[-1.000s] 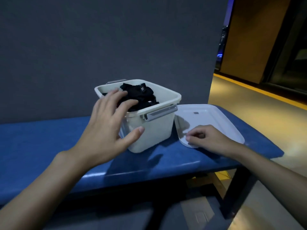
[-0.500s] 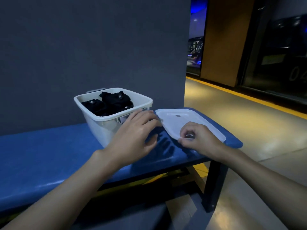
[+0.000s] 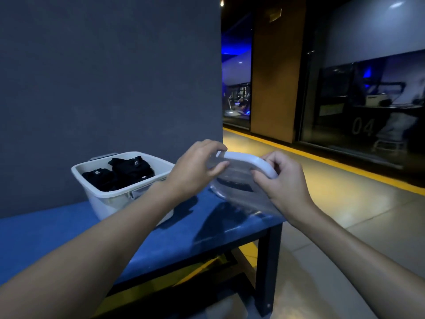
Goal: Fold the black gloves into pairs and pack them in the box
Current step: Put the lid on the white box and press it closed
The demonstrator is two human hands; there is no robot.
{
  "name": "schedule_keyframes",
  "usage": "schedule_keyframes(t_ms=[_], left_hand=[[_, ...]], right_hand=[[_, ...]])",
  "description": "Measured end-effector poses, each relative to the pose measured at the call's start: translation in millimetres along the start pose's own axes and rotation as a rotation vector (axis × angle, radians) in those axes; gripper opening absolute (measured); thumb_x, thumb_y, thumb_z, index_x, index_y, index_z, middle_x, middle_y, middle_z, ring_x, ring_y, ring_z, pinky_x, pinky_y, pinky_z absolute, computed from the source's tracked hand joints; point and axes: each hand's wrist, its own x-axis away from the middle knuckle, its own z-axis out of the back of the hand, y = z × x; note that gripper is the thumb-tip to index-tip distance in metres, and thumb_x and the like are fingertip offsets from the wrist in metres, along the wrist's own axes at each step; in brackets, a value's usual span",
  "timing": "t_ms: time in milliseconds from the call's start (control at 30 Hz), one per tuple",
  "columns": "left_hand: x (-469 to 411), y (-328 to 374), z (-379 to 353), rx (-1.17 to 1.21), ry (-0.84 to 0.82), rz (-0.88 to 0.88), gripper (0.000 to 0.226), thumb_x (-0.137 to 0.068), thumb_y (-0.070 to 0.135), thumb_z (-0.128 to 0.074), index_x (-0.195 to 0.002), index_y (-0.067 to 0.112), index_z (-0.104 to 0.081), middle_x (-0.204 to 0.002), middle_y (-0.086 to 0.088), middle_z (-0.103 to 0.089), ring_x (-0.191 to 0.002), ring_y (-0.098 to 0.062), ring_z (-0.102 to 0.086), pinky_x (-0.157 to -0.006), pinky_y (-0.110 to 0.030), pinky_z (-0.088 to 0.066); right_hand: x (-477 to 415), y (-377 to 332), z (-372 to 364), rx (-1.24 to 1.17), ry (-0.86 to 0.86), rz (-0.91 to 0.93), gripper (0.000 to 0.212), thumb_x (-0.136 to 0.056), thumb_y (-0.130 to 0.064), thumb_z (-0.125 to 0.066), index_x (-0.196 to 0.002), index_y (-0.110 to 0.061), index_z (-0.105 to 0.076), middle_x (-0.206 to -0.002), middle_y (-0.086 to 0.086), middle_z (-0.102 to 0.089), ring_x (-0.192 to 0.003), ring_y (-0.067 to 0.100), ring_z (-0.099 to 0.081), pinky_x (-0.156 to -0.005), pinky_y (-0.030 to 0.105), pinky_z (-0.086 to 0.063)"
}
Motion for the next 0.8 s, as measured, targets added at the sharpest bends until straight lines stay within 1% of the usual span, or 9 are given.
schedule_keyframes(t_ms=[67,167,300,400,467,567,633,700,800], left_hand=[[-9,11,5,0.028,0.055,-0.025,0.028,-0.089,0.048,-0.062,-0.109,0.028,-0.062,-0.100,0.018,-0.057,-0.092,-0.008,-0.051,-0.083,-0.041,-0.050],[-22,27,18,0.034,0.115,-0.086,0.031,-0.089,0.056,-0.056,-0.108,0.032,-0.061,-0.100,0.019,-0.057,-0.092,-0.008,-0.052,-0.080,-0.042,-0.051],[-38,47,38,-0.002,0.191,-0.143,0.030,-0.092,0.043,-0.063,-0.113,0.022,-0.065,-0.106,0.011,-0.060,-0.092,-0.007,-0.047,-0.081,-0.040,-0.050],[-46,53,56,-0.037,0.236,-0.185,0.028,-0.091,0.039,-0.064,-0.113,0.021,-0.064,-0.109,0.007,-0.060,-0.092,-0.009,-0.048,-0.083,-0.042,-0.050],[-48,49,68,-0.057,0.238,-0.174,0.032,-0.090,0.037,-0.065,-0.117,0.020,-0.062,-0.115,0.005,-0.059,-0.101,-0.013,-0.052,-0.089,-0.045,-0.049],[-41,37,85,-0.096,0.234,-0.123,0.040,-0.089,0.032,-0.069,-0.126,0.019,-0.059,-0.128,0.002,-0.054,-0.116,-0.018,-0.051,-0.100,-0.046,-0.044],[-33,25,98,-0.128,0.221,-0.082,0.048,-0.090,0.032,-0.069,-0.134,0.022,-0.054,-0.139,0.001,-0.047,-0.129,-0.019,-0.043,-0.107,-0.048,-0.039],[-24,13,112,-0.152,0.178,-0.012,0.055,-0.091,0.038,-0.067,-0.141,0.033,-0.045,-0.151,0.001,-0.035,-0.142,-0.019,-0.030,-0.111,-0.053,-0.035],[-9,-5,133,-0.175,0.127,0.091,0.059,-0.092,0.044,-0.063,-0.144,0.045,-0.036,-0.157,0.003,-0.024,-0.146,-0.017,-0.021,-0.110,-0.058,-0.034]], right_hand=[[-2,-10,12,-0.015,0.047,0.022,0.021,-0.081,-0.005,-0.071,-0.076,-0.005,-0.051,-0.081,0.010,-0.060,-0.075,0.021,-0.054,-0.066,0.032,-0.046],[-5,-27,29,-0.027,0.109,0.073,0.021,-0.081,-0.006,-0.073,-0.081,-0.009,-0.052,-0.081,0.005,-0.057,-0.074,0.017,-0.054,-0.065,0.029,-0.046],[-9,-50,43,-0.066,0.207,0.185,0.024,-0.081,0.000,-0.071,-0.092,-0.014,-0.055,-0.085,-0.005,-0.056,-0.076,0.012,-0.054,-0.065,0.026,-0.048],[-14,-64,43,-0.119,0.272,0.198,0.024,-0.081,0.000,-0.071,-0.093,-0.013,-0.054,-0.085,-0.009,-0.055,-0.077,0.008,-0.057,-0.064,0.022,-0.050],[-17,-72,40,-0.162,0.295,0.203,0.025,-0.081,0.000,-0.071,-0.092,-0.014,-0.053,-0.085,-0.011,-0.054,-0.076,0.001,-0.056,-0.063,0.014,-0.048],[-23,-83,29,-0.205,0.298,0.204,0.025,-0.082,-0.001,-0.071,-0.093,-0.014,-0.053,-0.086,-0.011,-0.054,-0.077,0.000,-0.056,-0.064,0.012,-0.047],[-27,-89,17,-0.255,0.303,0.189,0.024,-0.082,-0.001,-0.070,-0.092,-0.014,-0.053,-0.086,-0.011,-0.054,-0.076,-0.002,-0.056,-0.064,0.011,-0.046],[-32,-94,1,-0.316,0.301,0.158,0.025,-0.082,0.000,-0.070,-0.092,-0.014,-0.052,-0.086,-0.009,-0.055,-0.074,-0.004,-0.056,-0.063,0.011,-0.045],[-40,-100,-25,-0.395,0.284,0.098,0.027,-0.084,-0.002,-0.068,-0.099,-0.018,-0.052,-0.092,-0.003,-0.060,-0.078,0.002,-0.060,-0.066,0.018,-0.051]])
